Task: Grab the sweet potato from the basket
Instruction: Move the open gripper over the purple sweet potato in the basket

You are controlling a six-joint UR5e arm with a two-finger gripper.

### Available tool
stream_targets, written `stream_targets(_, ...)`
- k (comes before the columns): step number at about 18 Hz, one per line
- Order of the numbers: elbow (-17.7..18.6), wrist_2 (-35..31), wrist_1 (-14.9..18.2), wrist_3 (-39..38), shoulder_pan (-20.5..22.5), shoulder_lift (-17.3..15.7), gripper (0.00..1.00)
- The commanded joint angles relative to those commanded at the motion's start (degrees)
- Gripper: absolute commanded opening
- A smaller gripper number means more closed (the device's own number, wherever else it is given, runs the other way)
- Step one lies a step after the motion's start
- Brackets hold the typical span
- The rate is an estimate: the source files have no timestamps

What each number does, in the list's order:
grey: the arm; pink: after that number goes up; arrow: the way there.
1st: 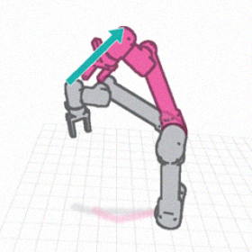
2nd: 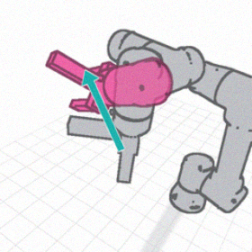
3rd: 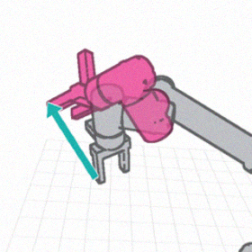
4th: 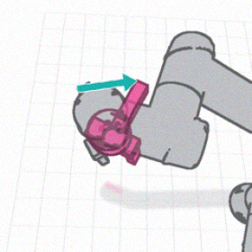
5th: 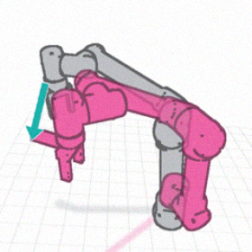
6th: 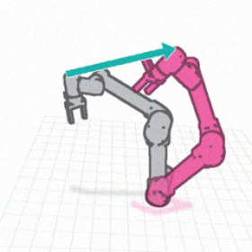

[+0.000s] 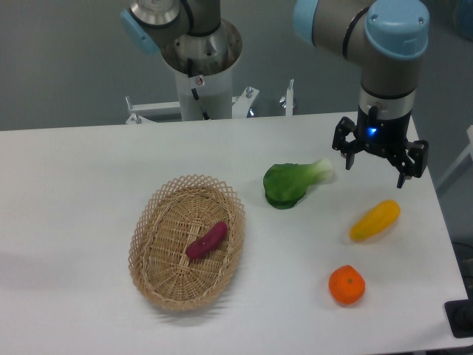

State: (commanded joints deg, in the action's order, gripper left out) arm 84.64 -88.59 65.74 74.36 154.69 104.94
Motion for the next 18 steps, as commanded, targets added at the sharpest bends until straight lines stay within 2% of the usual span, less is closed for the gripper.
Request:
stream_targets(9,2.72,1.49,0.17,-6.84,-0.97,-1.41,1.0)
stream_targets(13,6.94,2.99,-0.52,-18.51,-4.56,-3.43,1.0)
stream_targets(15,8.96,2.9,-2.54,-25.2,-7.9,-3.43,1.0)
stream_targets(18,11.95,2.81,-8.33,-31.36,-13.25,-2.9,1.0)
